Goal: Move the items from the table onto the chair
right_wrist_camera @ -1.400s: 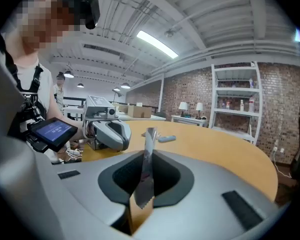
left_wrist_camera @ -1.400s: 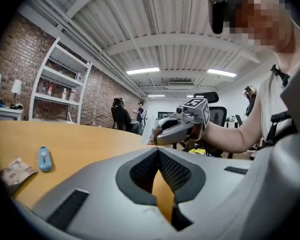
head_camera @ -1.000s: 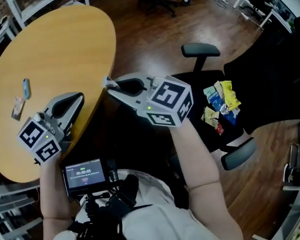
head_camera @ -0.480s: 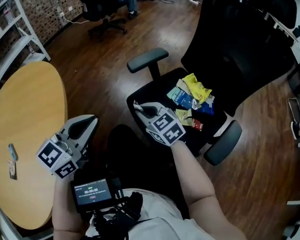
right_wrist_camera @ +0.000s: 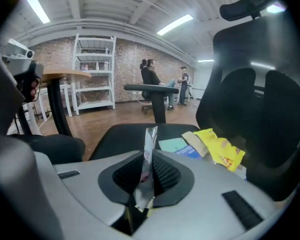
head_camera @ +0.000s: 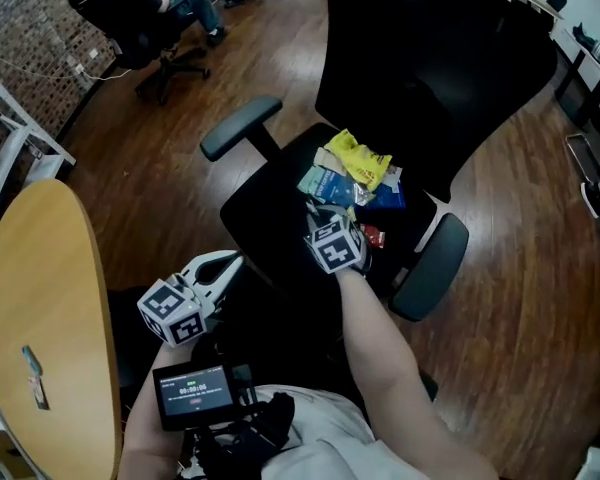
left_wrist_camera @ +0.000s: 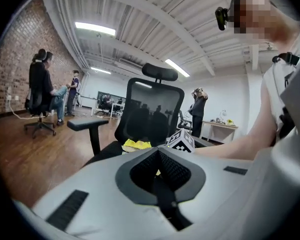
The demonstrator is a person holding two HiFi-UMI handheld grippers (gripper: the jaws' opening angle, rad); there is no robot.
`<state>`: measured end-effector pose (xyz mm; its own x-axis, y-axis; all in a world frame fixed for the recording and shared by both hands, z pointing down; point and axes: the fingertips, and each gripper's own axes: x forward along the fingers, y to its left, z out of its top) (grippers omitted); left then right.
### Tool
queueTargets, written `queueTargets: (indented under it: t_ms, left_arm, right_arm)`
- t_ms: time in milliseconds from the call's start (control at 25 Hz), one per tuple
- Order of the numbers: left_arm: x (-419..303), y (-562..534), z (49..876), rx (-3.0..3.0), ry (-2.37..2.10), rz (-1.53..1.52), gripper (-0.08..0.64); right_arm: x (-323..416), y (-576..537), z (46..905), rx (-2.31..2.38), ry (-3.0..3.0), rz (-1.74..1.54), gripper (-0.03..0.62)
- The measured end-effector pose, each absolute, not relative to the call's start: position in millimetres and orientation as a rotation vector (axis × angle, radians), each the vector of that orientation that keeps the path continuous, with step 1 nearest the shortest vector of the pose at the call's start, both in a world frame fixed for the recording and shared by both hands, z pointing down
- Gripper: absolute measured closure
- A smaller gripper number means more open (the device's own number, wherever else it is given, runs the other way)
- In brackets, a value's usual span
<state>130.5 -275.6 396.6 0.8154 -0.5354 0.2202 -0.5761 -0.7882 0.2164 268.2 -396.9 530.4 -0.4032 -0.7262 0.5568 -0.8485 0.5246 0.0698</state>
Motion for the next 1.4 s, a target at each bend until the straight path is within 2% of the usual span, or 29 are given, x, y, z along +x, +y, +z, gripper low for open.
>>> queueTargets:
  t_ms: [120,240,400,640,800,840,920,960,1000,1080,1280,1400]
  left_arm:
    - [146,-279,420,2.669,-0.802,0.212,0.549]
    - [160,-279,436,2.636,-0.762,0.209,0.549]
    - [166,-272,444,2.63,-0.725,0.232,0.549]
    - [162,-269,442,2.604,-0.749,0.191,0.549]
    - [155,-269,420,2.614,-0.767,0.16,0.549]
    - [152,-264,417,2.623,-0.772,0.165,0.551]
    - [144,-258,414,2.655,-0.802,0.201,0.551]
    - [140,-258,410,2.669,-0.823,0.212,0.551]
    - [135,-260,403,2.678,-0.843,0.2,0.551]
    - [125,-269,378,2.689,-0.881,0.118,0.551]
    - [80,-275,313,2.687,-1.021,-0.045,0.551]
    - [52,-267,279,2.703,-1.097,-0.08,0.551]
  right_arm:
    - [281,-398,551,1.3,-2.216,0.408,0.549]
    - [291,-400,558,1.344,-2.218,0.428,0.512]
    - [305,-404,570,1.42,-2.148,0.458,0.394]
    - [335,-414,544,1.617,-2.094,0.328,0.393]
    - [308,-419,516,1.564,-2.278,0.332,0.393]
    - [297,-414,516,1.524,-2.336,0.362,0.396]
    - [275,-403,517,1.453,-2.424,0.398,0.456]
    - [265,-398,513,1.424,-2.459,0.398,0.523]
    - [255,-394,506,1.395,-2.497,0.392,0.564]
    - [233,-389,488,1.324,-2.573,0.368,0.584]
    - [156,-363,423,1.032,-2.776,0.206,0.587]
    - [113,-348,365,0.881,-2.935,0.224,0.588]
